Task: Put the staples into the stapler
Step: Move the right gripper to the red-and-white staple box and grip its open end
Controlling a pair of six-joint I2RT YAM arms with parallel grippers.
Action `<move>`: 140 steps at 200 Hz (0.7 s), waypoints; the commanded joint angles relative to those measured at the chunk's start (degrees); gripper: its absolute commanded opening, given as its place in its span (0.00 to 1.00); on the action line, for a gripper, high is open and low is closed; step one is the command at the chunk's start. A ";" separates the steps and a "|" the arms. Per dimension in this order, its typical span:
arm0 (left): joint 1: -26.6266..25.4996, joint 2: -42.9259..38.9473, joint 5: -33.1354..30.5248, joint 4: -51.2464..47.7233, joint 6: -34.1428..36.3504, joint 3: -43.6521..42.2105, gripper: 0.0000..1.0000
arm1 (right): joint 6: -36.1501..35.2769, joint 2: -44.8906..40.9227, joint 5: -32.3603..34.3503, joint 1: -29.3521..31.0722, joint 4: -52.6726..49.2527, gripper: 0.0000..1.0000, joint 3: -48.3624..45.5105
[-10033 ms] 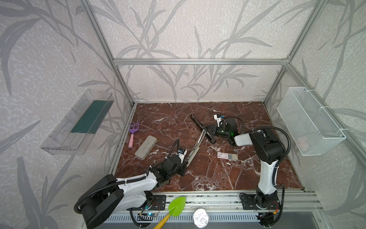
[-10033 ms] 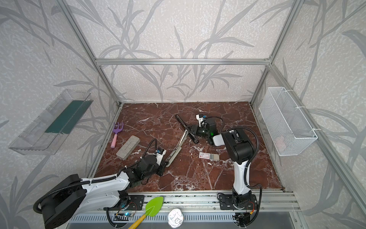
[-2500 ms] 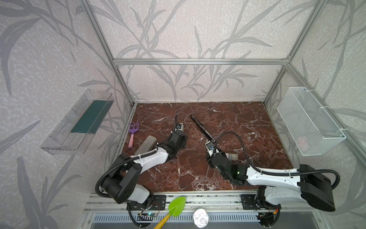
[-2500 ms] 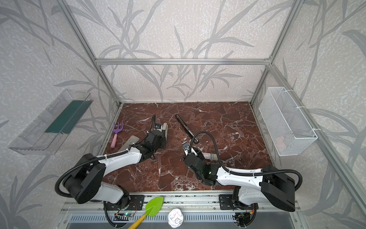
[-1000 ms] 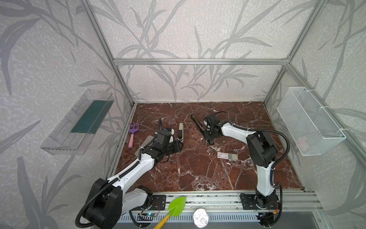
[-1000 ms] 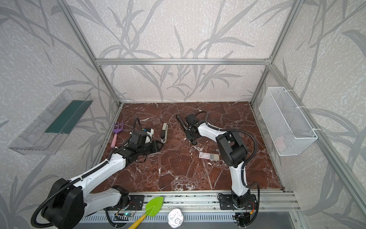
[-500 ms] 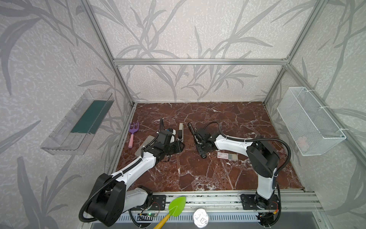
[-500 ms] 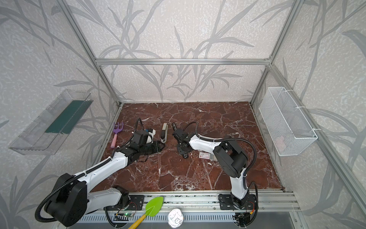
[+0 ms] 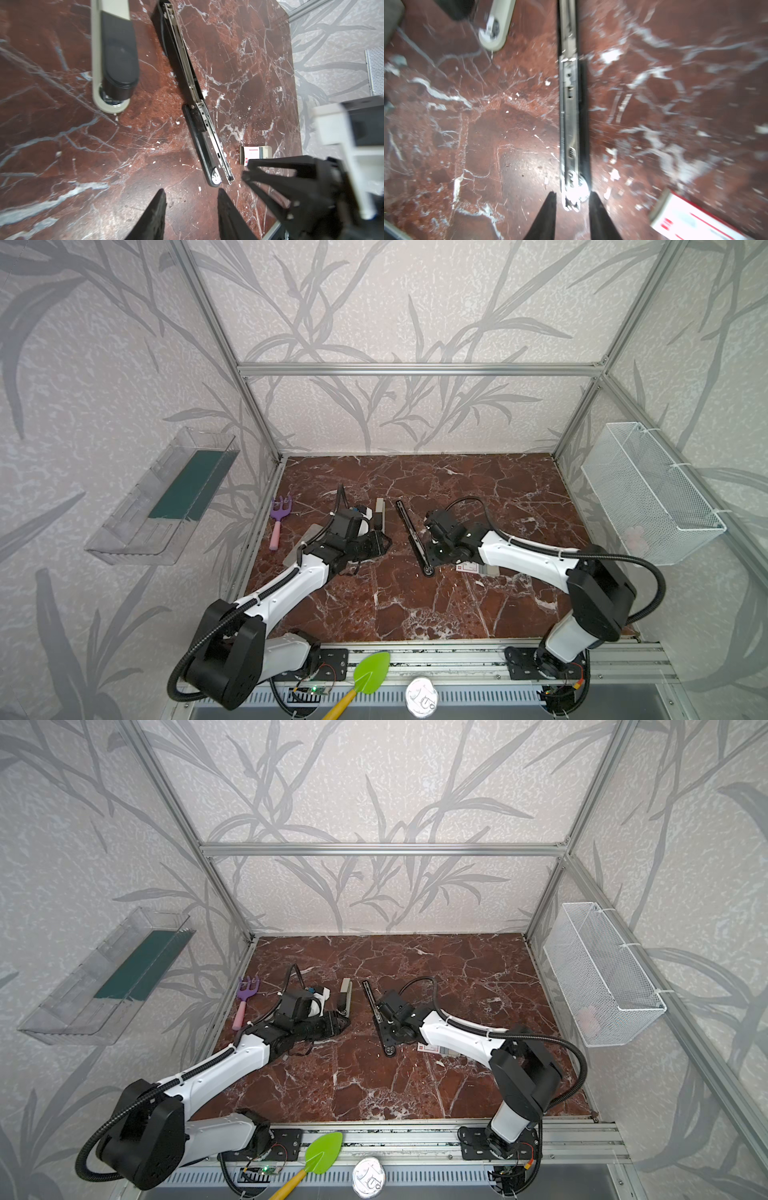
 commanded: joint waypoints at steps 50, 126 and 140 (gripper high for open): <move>-9.16 4.24 1.20 2.00 2.88 5.51 0.43 | -5.38 -15.35 3.01 -17.39 -6.51 0.21 -13.59; -15.02 13.12 -1.58 -2.44 4.97 12.18 0.42 | -5.78 -13.11 -0.75 -22.96 -4.56 0.20 -19.36; -15.12 13.72 -1.93 -2.86 5.05 12.36 0.42 | -5.77 -12.09 -1.50 -23.02 -4.24 0.19 -19.48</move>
